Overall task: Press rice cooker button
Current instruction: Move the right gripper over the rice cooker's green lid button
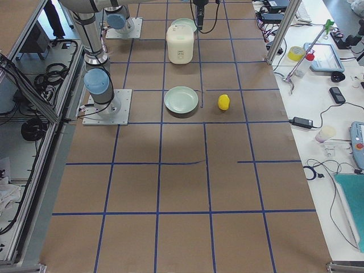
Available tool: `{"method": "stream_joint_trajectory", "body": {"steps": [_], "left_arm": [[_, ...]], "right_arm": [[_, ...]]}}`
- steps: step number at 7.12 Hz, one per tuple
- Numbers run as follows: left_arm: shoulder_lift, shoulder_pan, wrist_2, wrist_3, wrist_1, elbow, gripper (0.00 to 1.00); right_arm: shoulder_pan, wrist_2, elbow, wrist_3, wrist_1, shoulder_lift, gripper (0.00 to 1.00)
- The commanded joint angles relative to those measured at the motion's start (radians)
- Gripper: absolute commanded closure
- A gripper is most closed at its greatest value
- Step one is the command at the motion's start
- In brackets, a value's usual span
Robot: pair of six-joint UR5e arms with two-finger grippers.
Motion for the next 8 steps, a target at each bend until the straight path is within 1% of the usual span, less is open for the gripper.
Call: {"method": "stream_joint_trajectory", "body": {"steps": [1, 2, 3, 5, 6, 8], "left_arm": [[0.000, 0.000, 0.000, 0.000, 0.000, 0.000, 0.00], [0.000, 0.000, 0.000, 0.000, 0.000, 0.000, 0.00], [0.000, 0.000, 0.000, 0.000, 0.000, 0.000, 0.00], [0.000, 0.000, 0.000, -0.001, 0.000, 0.000, 0.00], [0.000, 0.000, 0.000, 0.000, 0.000, 0.000, 0.00], [0.000, 0.000, 0.000, -0.001, 0.000, 0.000, 0.00]], "right_arm": [[0.089, -0.004, 0.112, 0.061, -0.092, 0.009, 0.87], [0.098, -0.001, 0.164, 0.084, -0.128, 0.011, 0.92], [0.112, -0.001, 0.200, 0.099, -0.172, 0.011, 0.99], [0.149, -0.010, 0.215, 0.128, -0.199, 0.020, 1.00], [0.155, -0.012, 0.215, 0.189, -0.228, 0.041, 1.00], [0.183, -0.013, 0.217, 0.202, -0.231, 0.050, 1.00]]}}
